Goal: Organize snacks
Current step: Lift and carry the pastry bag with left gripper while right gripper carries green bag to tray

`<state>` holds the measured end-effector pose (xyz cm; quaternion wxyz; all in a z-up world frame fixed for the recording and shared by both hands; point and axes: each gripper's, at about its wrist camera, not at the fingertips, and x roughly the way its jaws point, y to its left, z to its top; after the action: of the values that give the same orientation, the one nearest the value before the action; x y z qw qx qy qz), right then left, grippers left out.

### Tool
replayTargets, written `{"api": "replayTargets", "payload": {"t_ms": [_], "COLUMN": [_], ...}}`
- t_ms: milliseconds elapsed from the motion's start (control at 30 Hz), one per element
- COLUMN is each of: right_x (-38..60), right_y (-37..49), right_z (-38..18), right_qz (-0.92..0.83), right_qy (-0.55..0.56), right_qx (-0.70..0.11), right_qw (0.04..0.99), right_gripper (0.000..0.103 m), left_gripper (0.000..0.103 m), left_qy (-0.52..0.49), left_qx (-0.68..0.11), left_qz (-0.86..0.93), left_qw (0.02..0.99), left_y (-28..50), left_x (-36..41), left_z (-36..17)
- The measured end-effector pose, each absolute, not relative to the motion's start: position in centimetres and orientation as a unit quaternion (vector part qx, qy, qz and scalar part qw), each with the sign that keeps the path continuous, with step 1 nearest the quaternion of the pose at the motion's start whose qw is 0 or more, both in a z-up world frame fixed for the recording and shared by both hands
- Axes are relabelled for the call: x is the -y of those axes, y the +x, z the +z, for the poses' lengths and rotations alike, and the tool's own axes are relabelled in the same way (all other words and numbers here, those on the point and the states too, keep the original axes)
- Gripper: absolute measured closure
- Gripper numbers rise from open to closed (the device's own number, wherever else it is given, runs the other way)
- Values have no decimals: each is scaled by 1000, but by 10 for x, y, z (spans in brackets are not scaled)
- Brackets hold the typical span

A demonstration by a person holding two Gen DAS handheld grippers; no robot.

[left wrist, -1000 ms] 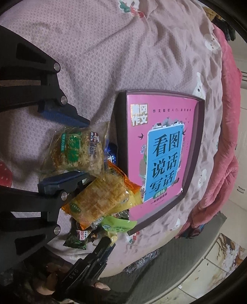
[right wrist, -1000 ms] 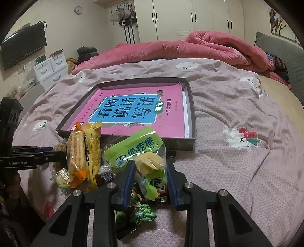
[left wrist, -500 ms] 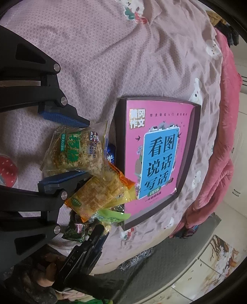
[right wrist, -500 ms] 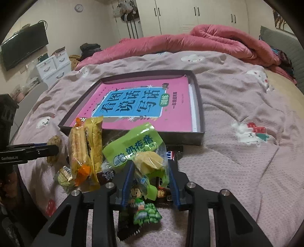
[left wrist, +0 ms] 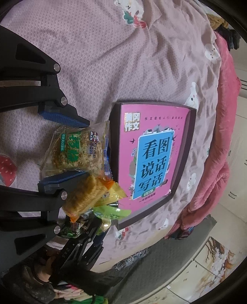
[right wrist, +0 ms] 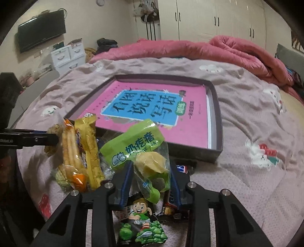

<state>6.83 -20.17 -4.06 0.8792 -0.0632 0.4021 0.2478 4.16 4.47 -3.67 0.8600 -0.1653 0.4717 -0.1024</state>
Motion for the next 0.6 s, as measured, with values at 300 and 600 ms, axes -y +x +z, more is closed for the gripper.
{"api": "replayTargets", "payload": {"t_ms": [300,600], "right_x": [223,231], "right_y": [66,87], "right_z": [-18,-5], "right_qz": [231,195], "right_qy": [-1,29], "right_qx": [-379,-363], "right_qw": [896,910], "right_gripper": [67,67], "left_gripper": [56,56], "left_qy": [-167,-167], "left_qx": [-456,-443], "left_qz": [-101,-84], "left_qw": [869,877], "left_y": [39,53], "left_x": [-46,-48], "left_z": [-21,-9]}}
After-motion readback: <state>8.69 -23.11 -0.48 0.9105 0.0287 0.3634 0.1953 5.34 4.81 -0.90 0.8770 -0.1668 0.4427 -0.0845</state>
